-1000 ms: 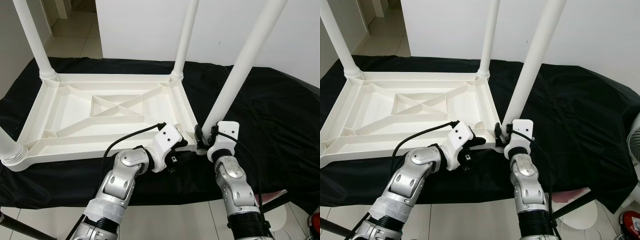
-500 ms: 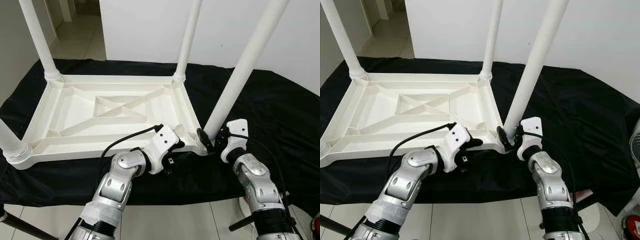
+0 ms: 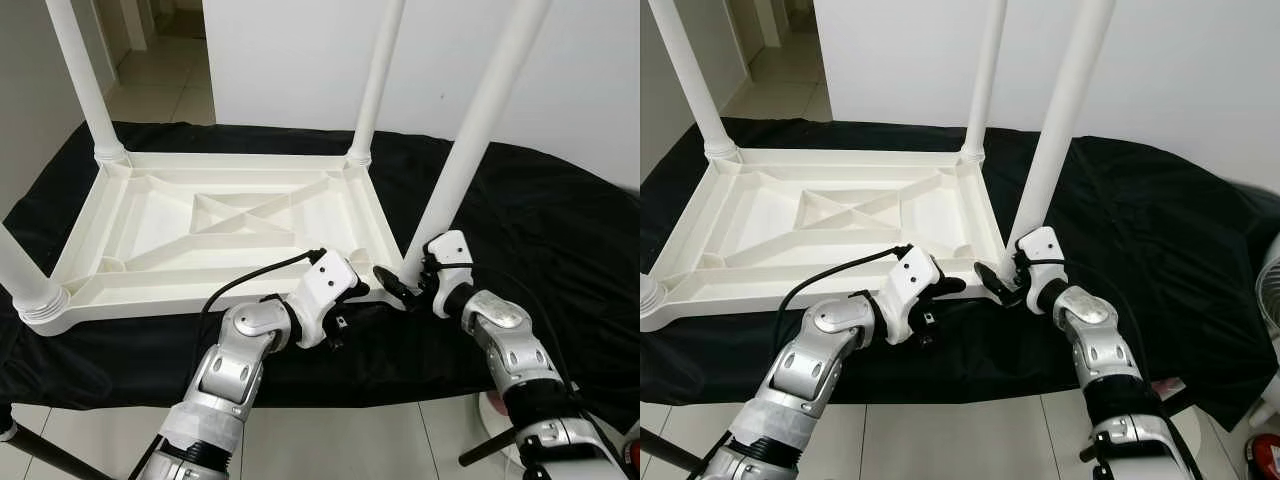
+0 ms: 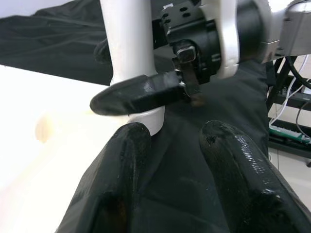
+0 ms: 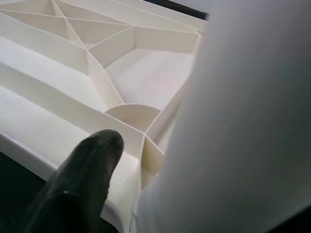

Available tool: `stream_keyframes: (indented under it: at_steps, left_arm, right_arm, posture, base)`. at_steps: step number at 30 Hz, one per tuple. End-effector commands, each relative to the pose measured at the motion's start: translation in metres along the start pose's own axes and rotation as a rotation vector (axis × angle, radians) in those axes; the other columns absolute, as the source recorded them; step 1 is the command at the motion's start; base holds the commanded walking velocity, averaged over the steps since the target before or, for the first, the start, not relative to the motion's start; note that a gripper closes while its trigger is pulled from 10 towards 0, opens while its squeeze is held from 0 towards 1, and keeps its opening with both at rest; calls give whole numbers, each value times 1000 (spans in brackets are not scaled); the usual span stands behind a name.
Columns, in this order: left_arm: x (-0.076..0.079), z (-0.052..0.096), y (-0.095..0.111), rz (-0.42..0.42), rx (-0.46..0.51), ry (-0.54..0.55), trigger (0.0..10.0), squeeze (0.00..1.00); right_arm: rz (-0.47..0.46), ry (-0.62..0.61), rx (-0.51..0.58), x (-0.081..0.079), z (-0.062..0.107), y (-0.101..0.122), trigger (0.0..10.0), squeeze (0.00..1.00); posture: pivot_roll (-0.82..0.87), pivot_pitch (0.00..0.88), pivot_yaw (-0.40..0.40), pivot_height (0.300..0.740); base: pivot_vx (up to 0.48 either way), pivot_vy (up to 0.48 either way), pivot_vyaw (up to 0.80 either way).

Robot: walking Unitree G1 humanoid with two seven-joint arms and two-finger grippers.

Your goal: Building children table

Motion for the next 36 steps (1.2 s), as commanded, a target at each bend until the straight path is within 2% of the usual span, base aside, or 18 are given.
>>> stream_keyframes:
  at_steps: [1, 2, 3, 11, 16, 17, 18, 19, 20, 23, 24, 26, 27, 28, 31, 33, 35, 36]
  left_arm:
    - [-16, 3, -1, -6, -17, 160, 10000, 0]
    - [-16, 4, -1, -5, -17, 164, 10000, 0]
    - [-16, 5, -1, -3, -18, 169, 10000, 0]
    - [-15, 7, -3, 3, -22, 176, 10000, 0]
    - [-13, 6, -3, 8, -23, 168, 10000, 0]
    - [-13, 5, -3, 8, -24, 164, 10000, 0]
    - [-12, 5, -2, 8, -24, 161, 10000, 0]
    - [-12, 5, -2, 8, -24, 161, 10000, 0]
    - [-12, 4, -2, 10, -24, 158, 10000, 0]
    - [-12, 4, -3, 12, -23, 156, 10000, 0]
    - [-12, 3, -3, 17, -23, 156, 10000, 0]
    - [-12, 3, -3, 17, -23, 156, 10000, 0]
    - [-12, 2, -3, 19, -23, 157, 10000, 0]
    - [-12, 2, -3, 19, -23, 157, 10000, 0]
    - [-11, -1, -2, 28, -18, 156, 10000, 0]
    - [-11, -1, -2, 28, -18, 156, 10000, 0]
    - [-12, -2, -3, 29, -19, 154, 10000, 0]
    - [-12, -2, -3, 29, -19, 154, 10000, 0]
  right_arm:
    - [4, 49, -26, -9, -4, -6, 3922, 0]
    - [-1, 66, -31, -11, -6, -7, 1451, 0]
    - [-9, 78, -32, -12, -6, -8, 0, 0]
    - [-21, 98, -34, -12, -4, -14, 0, 0]
    - [-77, 27, -9, -2, -2, -16, 0, 0]
    - [-80, -8, -4, 2, -1, -16, 2824, 0]
    - [-87, -37, 4, 5, -1, -15, 10000, 0]
    - [-87, -37, 4, 5, -1, -15, 10000, 0]
    - [-115, -102, 30, 9, -1, -12, 10000, 0]
    - [-135, -164, 49, 12, 0, -10, 10000, 0]
    - [-179, -255, 66, 15, 0, -9, 10000, 0]
    - [-179, -255, 66, 15, 0, -9, 10000, 0]
    - [-210, -333, 74, 18, 2, -9, 10000, 0]
    - [-210, -333, 74, 18, 2, -9, 10000, 0]
    - [-299, -552, 67, 13, 7, -14, 10000, 0]
    - [-299, -552, 67, 13, 7, -14, 10000, 0]
    - [-335, -674, 54, 5, 9, -16, 10000, 0]
    - [-335, -674, 54, 5, 9, -16, 10000, 0]
  posture:
    - [111, 0, -78, 740]
    - [114, 0, -80, 740]
    - [122, 0, -83, 740]
    - [126, 4, -84, 740]
    - [112, 14, -72, 740]
    - [112, 14, -72, 740]
    - [102, 18, -68, 740]
    - [102, 18, -68, 740]
    - [92, 23, -66, 740]
    - [81, 26, -66, 740]
    - [79, 27, -66, 740]
    - [79, 27, -66, 740]
    - [71, 32, -66, 740]
    - [71, 32, -66, 740]
    - [61, 38, -64, 740]
    - [61, 38, -64, 740]
    - [39, 44, -60, 740]
    - [39, 44, -60, 740]
  base:
    - [0, 0, 0]
    - [0, 0, 0]
    - [0, 0, 0]
    - [0, 0, 0]
    - [0, 0, 0]
    - [0, 0, 0]
    - [0, 0, 0]
    - [0, 0, 0]
    - [0, 0, 0]
    - [0, 0, 0]
    - [0, 0, 0]
    - [0, 0, 0]
    - [0, 0, 0]
    - [0, 0, 0]
    - [0, 0, 0]
    - [0, 0, 0]
    - [0, 0, 0]
    - [0, 0, 0]
Point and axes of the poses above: a point about 5 cm out from each wrist's last joint towards the gripper, its own z axis pointing back from the gripper into the wrist, its own y axis along the axis of the wrist's last joint, x = y × z, the point moved 6 cm from there along -z, pointing out of the wrist towards the gripper, and after that the axes turned 2 degrees about -z, right-handed, at the moved point
